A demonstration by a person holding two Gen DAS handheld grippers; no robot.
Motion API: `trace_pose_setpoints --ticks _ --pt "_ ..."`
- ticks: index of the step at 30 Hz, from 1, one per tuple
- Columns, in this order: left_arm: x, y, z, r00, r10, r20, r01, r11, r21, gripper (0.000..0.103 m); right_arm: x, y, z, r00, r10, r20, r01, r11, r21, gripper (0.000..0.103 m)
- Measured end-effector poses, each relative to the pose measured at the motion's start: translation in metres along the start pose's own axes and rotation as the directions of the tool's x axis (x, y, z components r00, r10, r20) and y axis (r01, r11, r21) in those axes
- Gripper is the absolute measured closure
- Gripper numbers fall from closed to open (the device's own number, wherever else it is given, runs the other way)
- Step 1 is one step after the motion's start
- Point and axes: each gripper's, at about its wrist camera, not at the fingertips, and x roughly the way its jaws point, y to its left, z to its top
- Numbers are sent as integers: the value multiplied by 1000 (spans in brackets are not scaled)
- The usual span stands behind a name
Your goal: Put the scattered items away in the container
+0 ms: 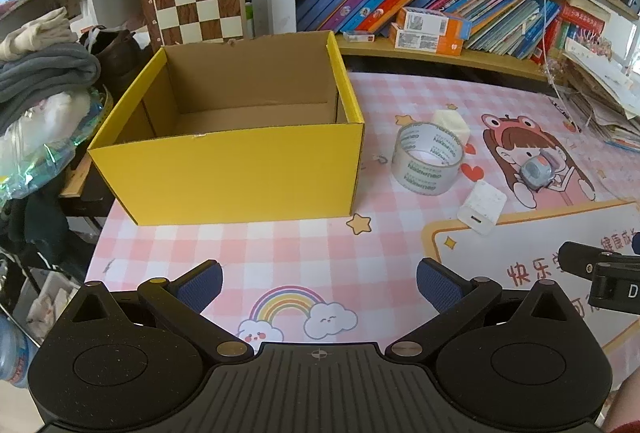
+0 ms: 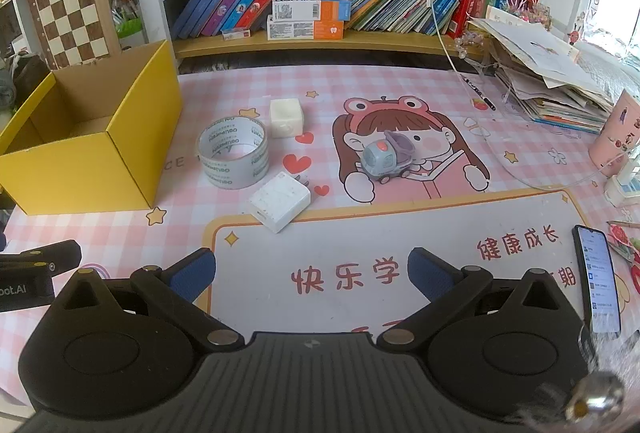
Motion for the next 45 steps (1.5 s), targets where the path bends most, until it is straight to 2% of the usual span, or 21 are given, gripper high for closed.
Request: trace_pose_setpoints --ticks 29,45 --pt "-2 2 -1 999 -41 8 41 999 0 0 1 4 -1 1000 4 -1 -4 1000 -5 0" --pt "-3 1 -1 999 -37 14 36 999 20 0 2 5 -2 1000 10 -5 -10 1000 -5 0"
